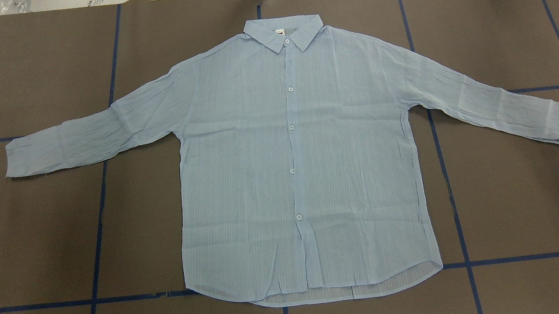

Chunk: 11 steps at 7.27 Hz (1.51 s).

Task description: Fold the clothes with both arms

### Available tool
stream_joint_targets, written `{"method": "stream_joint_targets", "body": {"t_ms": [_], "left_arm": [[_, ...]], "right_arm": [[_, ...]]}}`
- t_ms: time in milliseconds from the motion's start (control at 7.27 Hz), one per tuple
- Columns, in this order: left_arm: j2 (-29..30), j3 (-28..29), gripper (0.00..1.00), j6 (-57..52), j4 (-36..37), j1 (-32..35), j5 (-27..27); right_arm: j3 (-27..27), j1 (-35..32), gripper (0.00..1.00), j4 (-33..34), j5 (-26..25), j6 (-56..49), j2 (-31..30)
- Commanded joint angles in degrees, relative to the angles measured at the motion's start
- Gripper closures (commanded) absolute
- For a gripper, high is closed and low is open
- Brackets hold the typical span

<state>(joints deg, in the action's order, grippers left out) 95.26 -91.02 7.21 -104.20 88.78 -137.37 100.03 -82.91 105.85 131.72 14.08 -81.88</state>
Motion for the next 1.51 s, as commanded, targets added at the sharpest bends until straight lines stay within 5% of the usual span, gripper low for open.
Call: {"method": "stream_joint_targets", "body": {"t_ms": [0,275,688,1100,1375], "left_arm": [[-0.3,-2.1,0.0,-0.5,0.4,-0.1,-0.3],[-2.5,-4.9,0.0,-0.4,0.2,0.0,0.3],[-2.6,-5.6,0.0,-0.2,0.2,-0.1,-0.4],[-2.9,-7.0,0.0,-0.3,0.3,-0.2,-0.4],[-3.0,-7.4,0.0,-0.2,0.3,-0.2,-0.4]], "right_arm": [[-0.7,0.0,0.0,-0.2,0.8,-0.1,-0.2],[-1.4,0.0,0.0,-7.5,2.8,-0.2,-3.9],[-10.9,0.4,0.0,-29.5,4.4,0.2,-5.6],[-13.8,1.8,0.0,-30.4,5.7,0.0,-5.1],[-18.9,5.7,0.07,-32.4,1.9,-1.9,-2.2]]}}
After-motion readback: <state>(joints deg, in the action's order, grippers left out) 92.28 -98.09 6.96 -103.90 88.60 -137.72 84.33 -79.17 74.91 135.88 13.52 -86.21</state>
